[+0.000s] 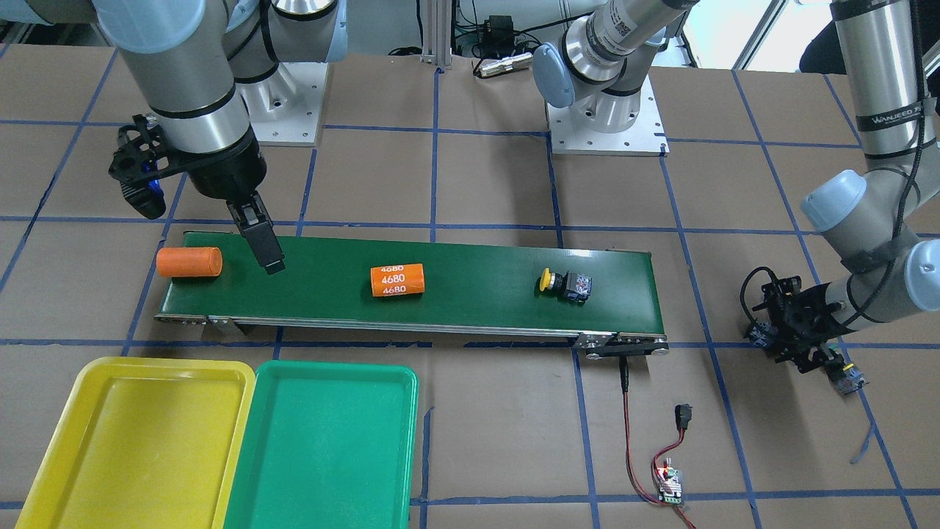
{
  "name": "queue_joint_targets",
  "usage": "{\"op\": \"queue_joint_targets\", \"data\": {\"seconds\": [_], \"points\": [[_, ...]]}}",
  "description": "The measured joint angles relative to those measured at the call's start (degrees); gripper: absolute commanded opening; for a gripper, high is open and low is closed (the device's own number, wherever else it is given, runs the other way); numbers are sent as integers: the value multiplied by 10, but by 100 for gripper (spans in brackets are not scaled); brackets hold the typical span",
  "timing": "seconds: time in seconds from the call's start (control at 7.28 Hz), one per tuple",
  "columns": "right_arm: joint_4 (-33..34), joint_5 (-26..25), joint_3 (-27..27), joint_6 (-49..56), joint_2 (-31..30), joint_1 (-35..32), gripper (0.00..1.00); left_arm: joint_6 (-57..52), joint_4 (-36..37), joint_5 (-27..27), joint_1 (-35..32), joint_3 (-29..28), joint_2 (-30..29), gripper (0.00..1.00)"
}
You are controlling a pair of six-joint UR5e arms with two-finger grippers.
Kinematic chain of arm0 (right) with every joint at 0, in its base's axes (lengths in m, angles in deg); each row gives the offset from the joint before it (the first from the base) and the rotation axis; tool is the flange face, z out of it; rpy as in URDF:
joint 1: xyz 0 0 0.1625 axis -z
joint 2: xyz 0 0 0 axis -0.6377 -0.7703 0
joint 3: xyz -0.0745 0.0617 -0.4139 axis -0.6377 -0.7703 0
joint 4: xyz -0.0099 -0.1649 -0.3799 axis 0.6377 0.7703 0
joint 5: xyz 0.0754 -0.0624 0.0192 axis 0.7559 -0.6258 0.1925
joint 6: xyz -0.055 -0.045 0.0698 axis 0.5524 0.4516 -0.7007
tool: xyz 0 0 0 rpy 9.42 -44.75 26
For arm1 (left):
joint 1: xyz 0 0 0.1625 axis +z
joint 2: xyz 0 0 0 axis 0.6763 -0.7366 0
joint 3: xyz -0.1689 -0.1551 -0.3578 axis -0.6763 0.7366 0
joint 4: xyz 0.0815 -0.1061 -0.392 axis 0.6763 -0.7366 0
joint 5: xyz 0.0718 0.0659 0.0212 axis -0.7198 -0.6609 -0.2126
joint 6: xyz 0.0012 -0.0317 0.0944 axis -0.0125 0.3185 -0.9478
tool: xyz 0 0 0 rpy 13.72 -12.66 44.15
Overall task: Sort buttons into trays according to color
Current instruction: 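Grasp a green-capped button with left gripper while right gripper lowers to orange cell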
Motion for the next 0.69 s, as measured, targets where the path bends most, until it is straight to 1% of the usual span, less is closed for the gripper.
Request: {"op": "queue_joint_targets", "data": {"seconds": [0.14, 0.27, 0.69], "points": [[-1, 0, 0, -59, 6, -17, 100, -1, 2, 3, 1, 0, -5, 67], [-1, 2, 0, -88, 12, -31, 100, -3, 4, 12, 1, -1, -8, 1], [-3, 10, 2, -143, 21, -55, 100, -7, 4, 32, -2, -4, -2, 0]]}}
